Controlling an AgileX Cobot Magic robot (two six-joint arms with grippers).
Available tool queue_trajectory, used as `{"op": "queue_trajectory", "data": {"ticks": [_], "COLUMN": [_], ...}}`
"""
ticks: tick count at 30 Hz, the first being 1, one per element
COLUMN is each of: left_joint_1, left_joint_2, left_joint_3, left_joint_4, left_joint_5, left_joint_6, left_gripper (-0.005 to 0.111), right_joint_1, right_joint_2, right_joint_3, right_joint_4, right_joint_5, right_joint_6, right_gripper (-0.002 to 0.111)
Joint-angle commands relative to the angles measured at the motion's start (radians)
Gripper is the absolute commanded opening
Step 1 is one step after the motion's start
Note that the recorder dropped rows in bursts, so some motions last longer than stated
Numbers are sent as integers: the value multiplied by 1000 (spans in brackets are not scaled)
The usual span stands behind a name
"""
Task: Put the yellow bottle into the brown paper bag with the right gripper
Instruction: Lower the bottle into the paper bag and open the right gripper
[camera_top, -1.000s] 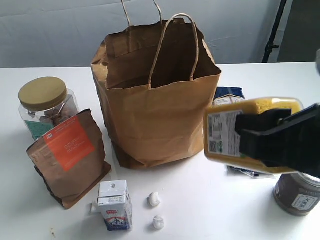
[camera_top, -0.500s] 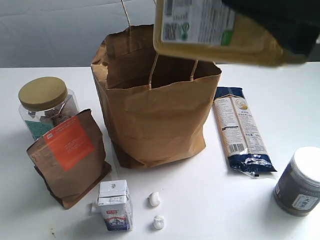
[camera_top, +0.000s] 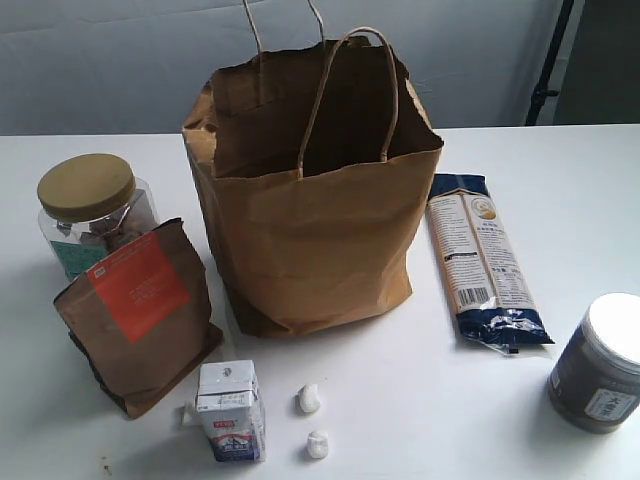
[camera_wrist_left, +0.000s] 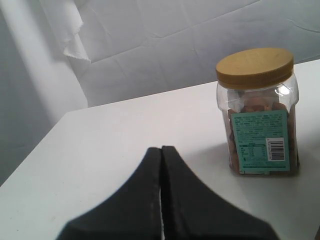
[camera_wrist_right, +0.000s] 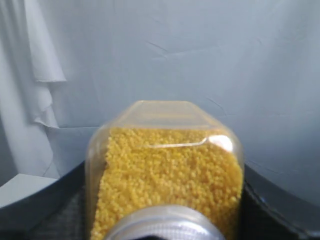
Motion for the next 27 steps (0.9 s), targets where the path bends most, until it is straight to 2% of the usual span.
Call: {"op": "queue_trajectory", "data": {"ticks": [1, 5, 15, 27], "left_joint_1": [-6, -6, -6, -6], "left_joint_2": [-4, -4, -4, -4], "left_joint_3": [3, 3, 3, 3], "left_joint_4": [0, 0, 0, 0], "left_joint_5": [-9, -9, -9, -9], "left_joint_6": [-2, -2, -2, -2], "left_gripper": [0, 0, 0, 0], "right_joint_1": [-156, -241, -240, -240], "right_joint_2": [87, 192, 349, 426], "right_joint_3": [-47, -57, -57, -57], "right_joint_4": [25, 154, 165, 165], "right_joint_5": [-189, -277, -315, -360], "right_joint_6": [2, -41, -56, -56], "right_gripper": [0, 0, 0, 0]}}
